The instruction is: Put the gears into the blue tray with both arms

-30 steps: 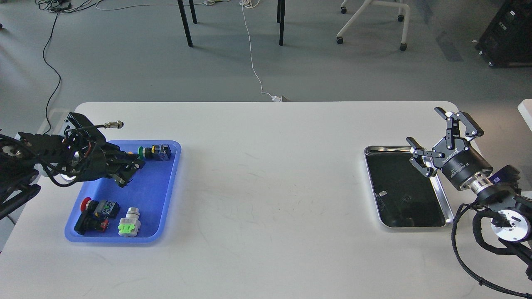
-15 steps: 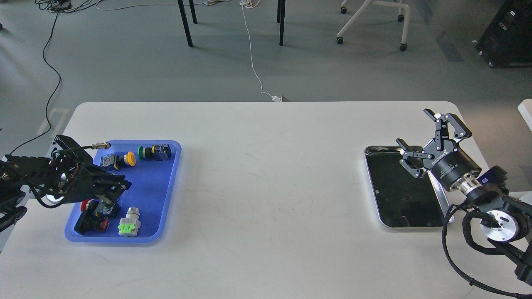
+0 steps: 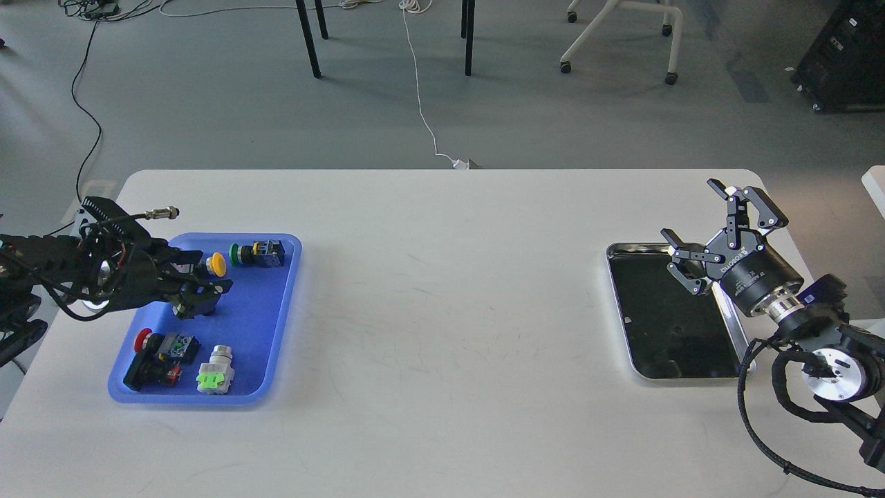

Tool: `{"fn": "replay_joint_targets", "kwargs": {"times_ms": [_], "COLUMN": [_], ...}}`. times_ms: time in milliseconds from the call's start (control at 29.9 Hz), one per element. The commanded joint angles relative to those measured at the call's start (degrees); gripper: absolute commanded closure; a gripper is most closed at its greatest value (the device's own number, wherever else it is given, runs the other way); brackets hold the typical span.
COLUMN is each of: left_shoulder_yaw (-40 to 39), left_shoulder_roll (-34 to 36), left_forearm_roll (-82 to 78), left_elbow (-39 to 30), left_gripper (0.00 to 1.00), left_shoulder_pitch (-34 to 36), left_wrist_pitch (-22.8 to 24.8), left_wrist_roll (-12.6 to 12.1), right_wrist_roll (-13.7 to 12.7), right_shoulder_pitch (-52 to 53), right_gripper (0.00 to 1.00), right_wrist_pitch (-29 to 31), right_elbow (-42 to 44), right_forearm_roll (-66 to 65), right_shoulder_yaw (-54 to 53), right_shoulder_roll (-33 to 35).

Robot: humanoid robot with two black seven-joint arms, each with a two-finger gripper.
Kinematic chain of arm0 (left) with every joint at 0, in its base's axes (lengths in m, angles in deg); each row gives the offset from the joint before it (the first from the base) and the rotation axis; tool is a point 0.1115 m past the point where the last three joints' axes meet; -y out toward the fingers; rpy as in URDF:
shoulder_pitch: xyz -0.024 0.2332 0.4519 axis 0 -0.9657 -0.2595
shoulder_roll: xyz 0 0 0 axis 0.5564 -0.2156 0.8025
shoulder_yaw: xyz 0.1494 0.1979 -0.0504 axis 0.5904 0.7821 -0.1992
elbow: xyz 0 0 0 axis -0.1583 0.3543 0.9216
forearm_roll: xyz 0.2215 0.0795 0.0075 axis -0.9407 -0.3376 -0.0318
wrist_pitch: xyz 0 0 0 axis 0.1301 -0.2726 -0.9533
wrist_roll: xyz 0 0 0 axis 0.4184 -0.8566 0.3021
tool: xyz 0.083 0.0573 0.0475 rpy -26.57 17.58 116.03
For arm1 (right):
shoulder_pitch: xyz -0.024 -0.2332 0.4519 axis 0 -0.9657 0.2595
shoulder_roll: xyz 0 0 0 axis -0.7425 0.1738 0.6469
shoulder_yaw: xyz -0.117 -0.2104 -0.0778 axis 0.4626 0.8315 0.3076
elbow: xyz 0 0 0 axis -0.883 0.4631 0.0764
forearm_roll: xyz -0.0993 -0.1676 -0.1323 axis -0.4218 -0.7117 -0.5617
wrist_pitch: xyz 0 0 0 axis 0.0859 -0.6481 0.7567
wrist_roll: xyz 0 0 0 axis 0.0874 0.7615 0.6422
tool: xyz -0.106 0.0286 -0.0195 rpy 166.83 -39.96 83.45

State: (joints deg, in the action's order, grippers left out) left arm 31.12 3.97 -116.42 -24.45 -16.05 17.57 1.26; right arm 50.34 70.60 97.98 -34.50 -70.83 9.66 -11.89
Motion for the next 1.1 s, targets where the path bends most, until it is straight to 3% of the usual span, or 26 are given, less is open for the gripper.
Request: {"fn": "replay_joint_targets", "kwargs": {"times_ms": [0,234,401,535,702,768,902,1069], "left_shoulder_yaw": [-1.63,-1.98,-12.76,-22.53,-29.22,-30.8,-32.92,-33.45], "left_shoulder_roll": [-0.09,-3.51,-10.18,-14.14,-18.36,-19.24,-20.3,-20.21], "left_forearm_roll": [12.84,50.45,71.65,75.37,77.21,79.93,84.6,85.04], "left_elbow": [-5.42,-13.34,-13.0,-13.35,-13.35,-13.17,-12.91,-12.91], "left_gripper": [0.04,0.02,0.02,0.02,0.02,0.02,0.02,0.02], "left_shoulder_pitch": [0.28,-1.64,-10.5,-18.07,-20.98,-22.04,-22.57,-22.92], "left_wrist_pitch": [0.41,-0.12,-0.03,0.05,0.93,2.42,7.78,8.49], "left_wrist_roll": [0.02,0.02,0.02,0.02,0.02,-0.12,-3.45,-4.07], "right_wrist_roll": [0.0,0.0,0.0,0.0,0.0,0.0,0.0,0.0], "right_shoulder_pitch": [0.28,1.51,3.17,7.64,18.97,24.42,36.9,50.53], "right_gripper": [0.02,0.02,0.02,0.02,0.02,0.02,0.02,0.02], "right_wrist_pitch": [0.0,0.0,0.0,0.0,0.0,0.0,0.0,0.0], "right_elbow": [-0.16,-2.08,-6.3,-7.54,-7.8,-8.41,-10.43,-13.25], "right_forearm_roll": [-0.09,-6.14,-15.89,-26.51,-40.49,-46.03,-60.78,-77.32], "right_shoulder_yaw": [0.27,0.62,1.75,6.4,17.64,23.09,35.74,51.13], "right_shoulder_roll": [0.2,1.16,5.73,9.77,12.59,13.29,13.73,12.86]}}
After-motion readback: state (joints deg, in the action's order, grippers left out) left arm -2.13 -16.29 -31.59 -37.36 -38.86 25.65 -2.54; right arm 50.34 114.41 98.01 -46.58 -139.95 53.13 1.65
